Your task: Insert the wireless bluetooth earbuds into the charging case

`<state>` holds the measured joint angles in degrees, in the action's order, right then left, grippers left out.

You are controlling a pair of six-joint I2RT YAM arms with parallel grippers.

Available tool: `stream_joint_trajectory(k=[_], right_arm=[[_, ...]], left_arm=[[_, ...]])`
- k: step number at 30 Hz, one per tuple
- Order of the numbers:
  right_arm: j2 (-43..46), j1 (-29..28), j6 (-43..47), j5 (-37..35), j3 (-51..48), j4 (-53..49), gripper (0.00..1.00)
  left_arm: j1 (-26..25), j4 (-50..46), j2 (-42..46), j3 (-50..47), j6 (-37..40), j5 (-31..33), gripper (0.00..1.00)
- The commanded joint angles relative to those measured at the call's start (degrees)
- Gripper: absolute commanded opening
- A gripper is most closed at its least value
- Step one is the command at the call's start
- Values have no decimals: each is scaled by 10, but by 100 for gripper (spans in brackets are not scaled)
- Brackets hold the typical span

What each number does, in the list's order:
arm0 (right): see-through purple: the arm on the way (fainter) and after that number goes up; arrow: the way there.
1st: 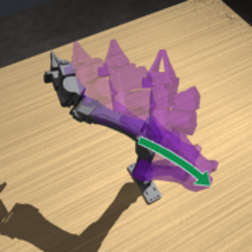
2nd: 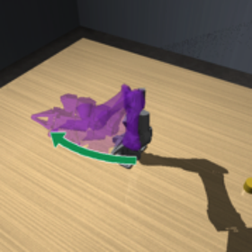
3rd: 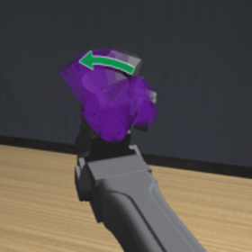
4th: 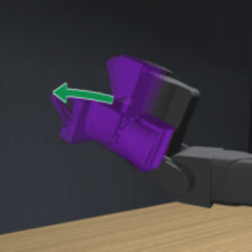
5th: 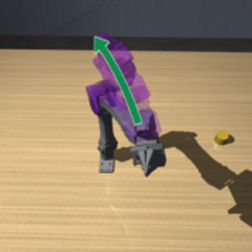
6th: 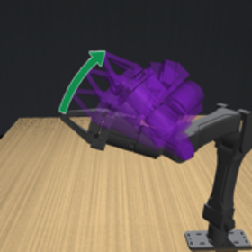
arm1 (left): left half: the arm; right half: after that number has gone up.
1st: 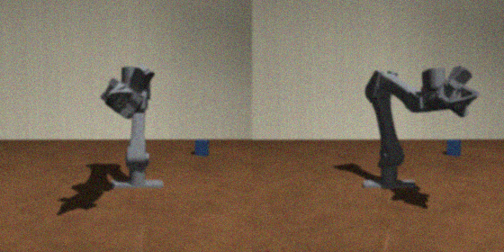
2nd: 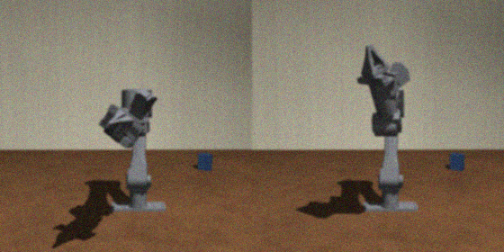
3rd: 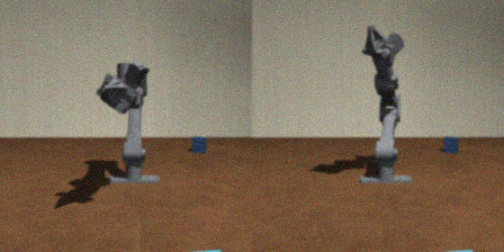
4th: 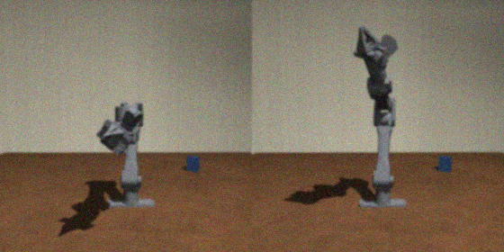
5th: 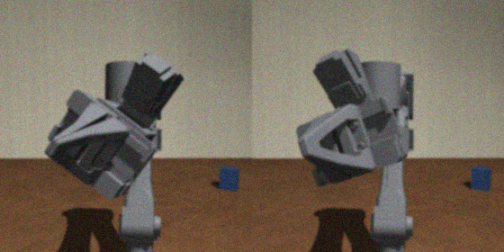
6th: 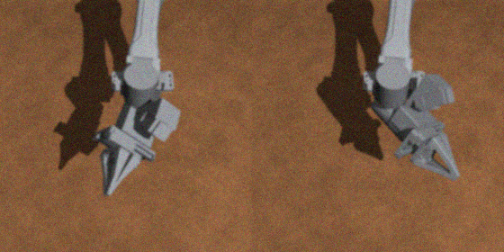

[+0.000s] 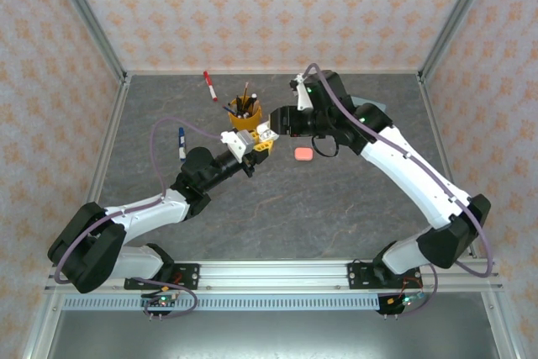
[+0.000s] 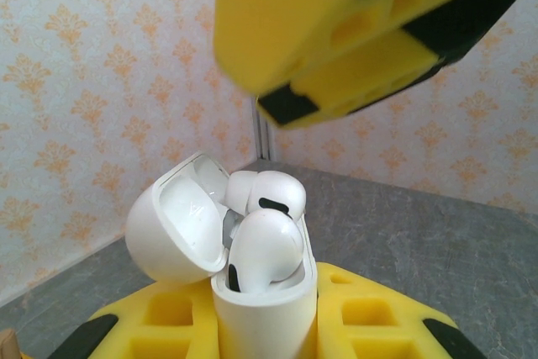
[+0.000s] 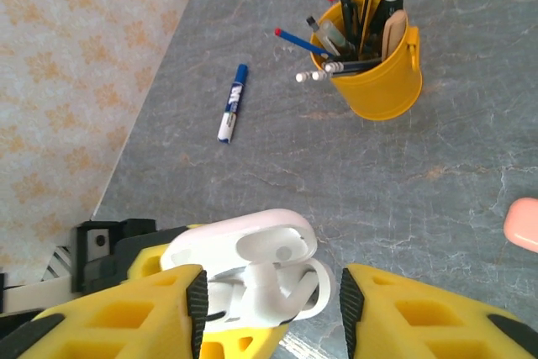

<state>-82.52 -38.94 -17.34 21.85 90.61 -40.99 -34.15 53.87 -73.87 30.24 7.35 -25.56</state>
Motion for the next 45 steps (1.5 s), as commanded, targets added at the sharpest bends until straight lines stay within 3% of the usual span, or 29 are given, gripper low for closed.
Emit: stream_joint_trajectory(k=[1,6,9,26,37,45], right_arm=[[9,4,-5,-11,10,11,42],[-18,4,-10,10,21,10,20],[-30,3,-12,18,25,12,15],[-48,3,20,56,33,-18,14],[-40,18,27,34,19,-40,15],[-1,38,9,36,3,-8,22]], left_arm=[[-2,33,9,10,1,-12,0],[-2,33,9,12,-1,-12,0],[-2,32,9,11,-2,-12,0],[-2,32,5,14,-1,-11,0],[-2,30,10,13,0,-9,0],[-2,28,13,11,0,-10,0]])
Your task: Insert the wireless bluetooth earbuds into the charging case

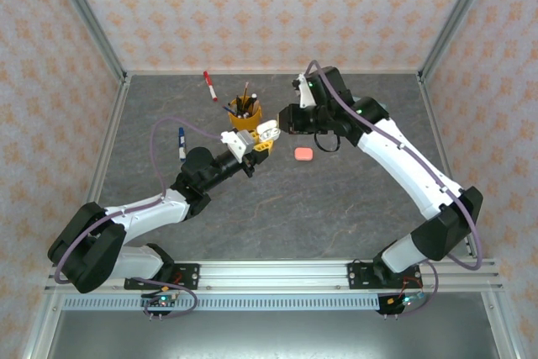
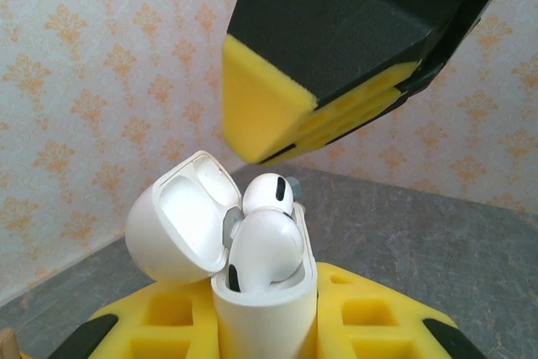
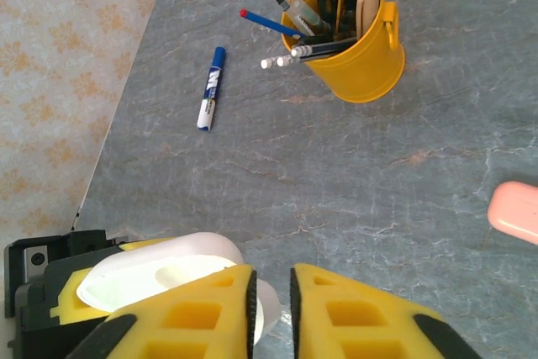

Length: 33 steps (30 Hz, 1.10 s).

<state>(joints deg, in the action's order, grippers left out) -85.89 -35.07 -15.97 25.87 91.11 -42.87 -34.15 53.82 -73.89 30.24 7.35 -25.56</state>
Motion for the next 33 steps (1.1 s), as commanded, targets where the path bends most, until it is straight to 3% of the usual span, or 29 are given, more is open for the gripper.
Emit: stream_joint_trajectory(k=[1,7,11,23,26,33], right_arm=[[35,-1,-7,-5,-2,13,22],[40,-1,-18,-44,3,22,22],[-2,-1,-24,-74,61,-7,23],[-175,-3,-10,-29,237,-109,23],[-167,-10,2,-23,226,-121,22],[-66,-18,11,-20,95,-99,20]], left_arm=[[-2,29,13,11,-1,-10,0],[-2,30,11,11,-1,-15,0],[-2,26,6,17,-3,-23,0],[-3,27,-10,26,-14,-23,0],[-3,21,-16,34,-18,-13,0],[-3,0,-29,42,-17,-1,0]])
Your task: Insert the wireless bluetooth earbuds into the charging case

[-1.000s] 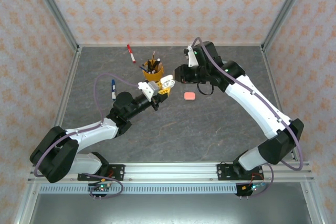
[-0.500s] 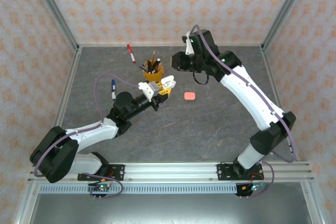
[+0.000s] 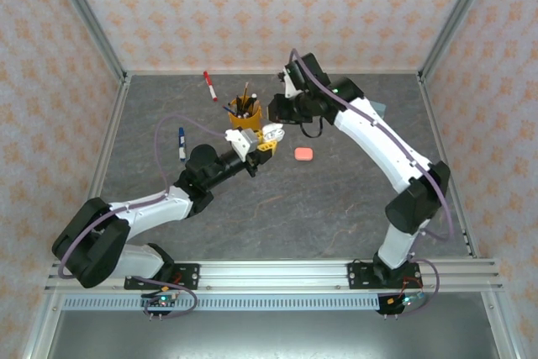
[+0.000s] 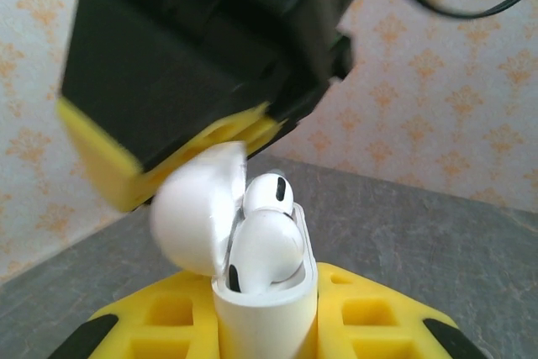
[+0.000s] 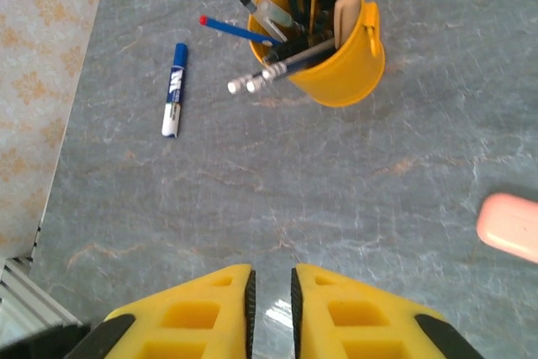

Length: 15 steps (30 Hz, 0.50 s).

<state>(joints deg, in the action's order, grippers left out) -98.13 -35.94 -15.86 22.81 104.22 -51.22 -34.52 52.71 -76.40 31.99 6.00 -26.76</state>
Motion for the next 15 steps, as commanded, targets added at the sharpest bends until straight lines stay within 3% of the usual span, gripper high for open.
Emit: stream_joint_trajectory(k=[1,5,10,15], right_arm=[[76,-9,8,5,-56,-10,20],[128,-8,0,-34,-107,6,20],[174,10,-50,-155,-149,26,24],[213,40,-87,-219,-228,62,28]], left_arm=[[1,11,-7,25,-3,11,0],[1,14,-14,28,-6,11,0],[1,7,-23,32,-31,9,0],[-8,-30,-31,20,-103,43,0]])
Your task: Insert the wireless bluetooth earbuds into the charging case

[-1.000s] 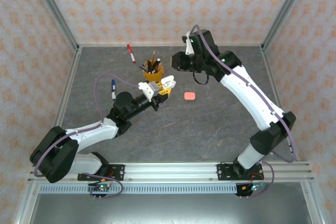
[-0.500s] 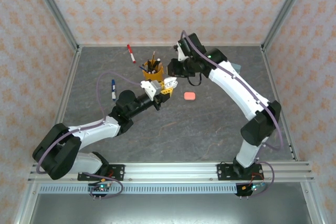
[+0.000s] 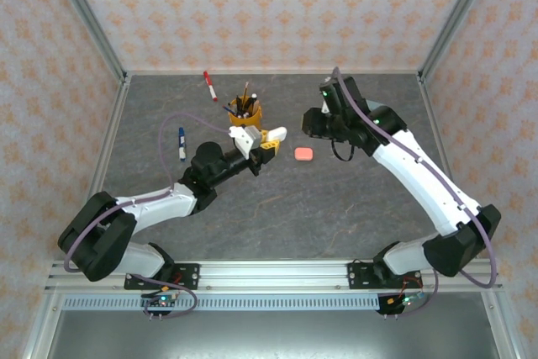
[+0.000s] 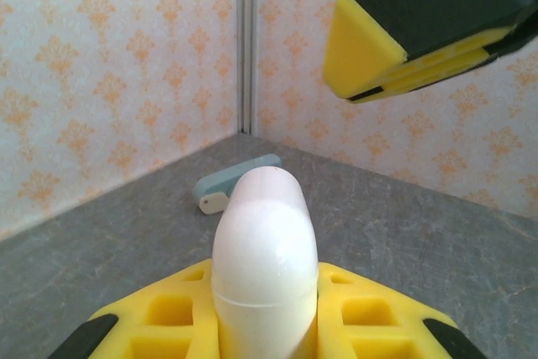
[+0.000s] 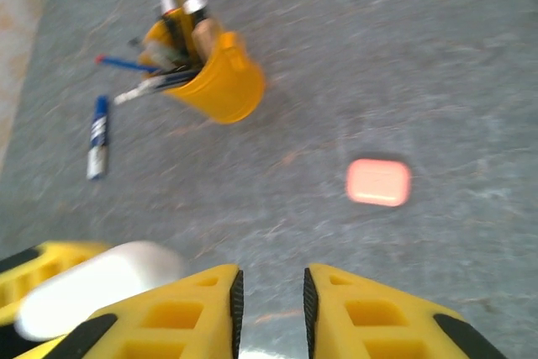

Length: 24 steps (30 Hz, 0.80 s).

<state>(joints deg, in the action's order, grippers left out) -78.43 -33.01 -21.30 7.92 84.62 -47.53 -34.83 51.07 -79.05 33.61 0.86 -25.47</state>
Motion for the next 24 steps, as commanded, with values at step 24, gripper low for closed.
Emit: stream_joint_trajectory(k=[24], right_arm=[[84,41,-76,-121,-224,104,34]], left_arm=[[-42,-234,-231,71,-311,163,11]])
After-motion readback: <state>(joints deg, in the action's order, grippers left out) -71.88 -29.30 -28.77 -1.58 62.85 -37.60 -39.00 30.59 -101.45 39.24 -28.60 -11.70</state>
